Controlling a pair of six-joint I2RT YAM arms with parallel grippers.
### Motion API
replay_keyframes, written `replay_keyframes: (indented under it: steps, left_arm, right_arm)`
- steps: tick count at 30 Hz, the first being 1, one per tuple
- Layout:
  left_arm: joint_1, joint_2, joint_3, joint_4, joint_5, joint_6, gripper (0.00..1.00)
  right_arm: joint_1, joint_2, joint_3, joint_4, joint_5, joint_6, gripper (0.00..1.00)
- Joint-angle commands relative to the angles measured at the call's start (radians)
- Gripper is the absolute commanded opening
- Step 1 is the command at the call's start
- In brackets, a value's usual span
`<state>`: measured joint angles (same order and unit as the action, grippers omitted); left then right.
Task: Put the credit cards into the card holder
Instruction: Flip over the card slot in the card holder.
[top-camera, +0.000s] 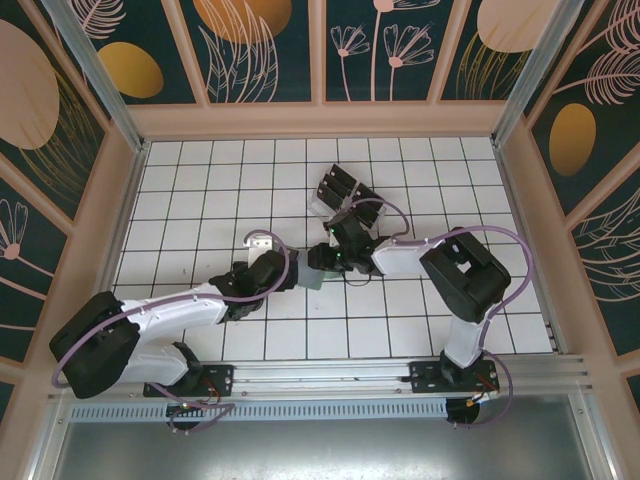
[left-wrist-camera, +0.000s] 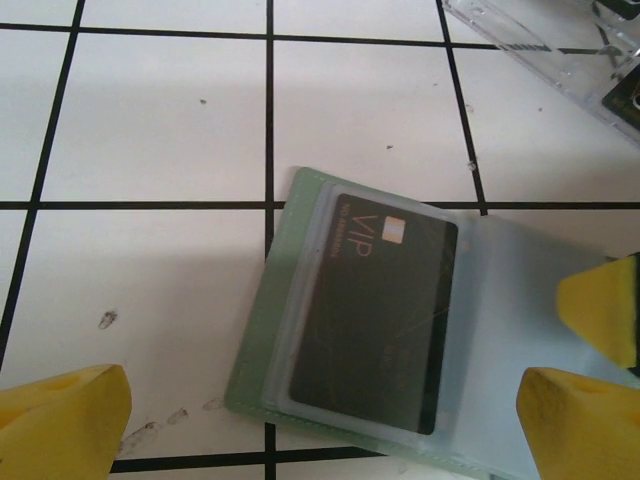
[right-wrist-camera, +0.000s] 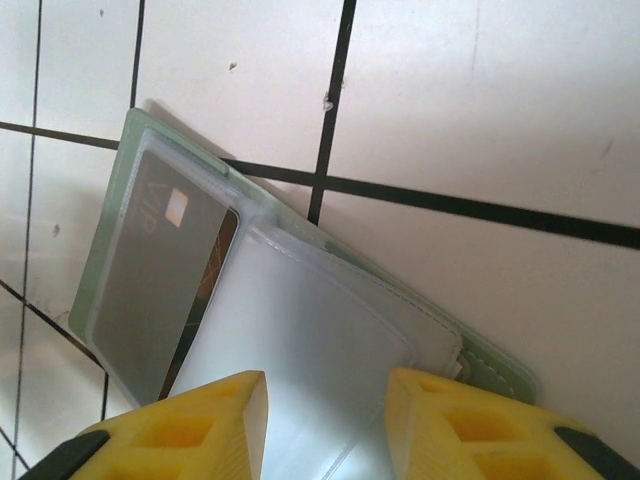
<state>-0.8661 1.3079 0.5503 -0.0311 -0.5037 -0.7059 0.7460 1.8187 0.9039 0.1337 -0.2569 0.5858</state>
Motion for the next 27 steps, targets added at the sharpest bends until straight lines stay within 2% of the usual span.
replay_keyframes:
  steps: [1,7,19,27]
  left_arm:
    - [-0.003,0.008,0.013,-0.006,-0.018,0.029,0.99]
    - [-0.004,0.025,0.014,0.054,0.033,0.090,0.98]
    - [-0.003,0.111,0.009,0.181,0.088,0.153,0.99]
    - [-0.003,0.179,0.026,0.205,0.072,0.156,0.98]
  right_arm:
    - [-0.015,0.050,0.015,-0.143,0.087,-0.083,0.38]
    - [-0.020,0.047,0.057,-0.185,0.107,-0.158,0.37]
    - [-0.031,0.047,0.075,-0.183,0.064,-0.106,0.37]
    - [-0.035,0.041,0.070,-0.159,0.034,-0.076,0.37]
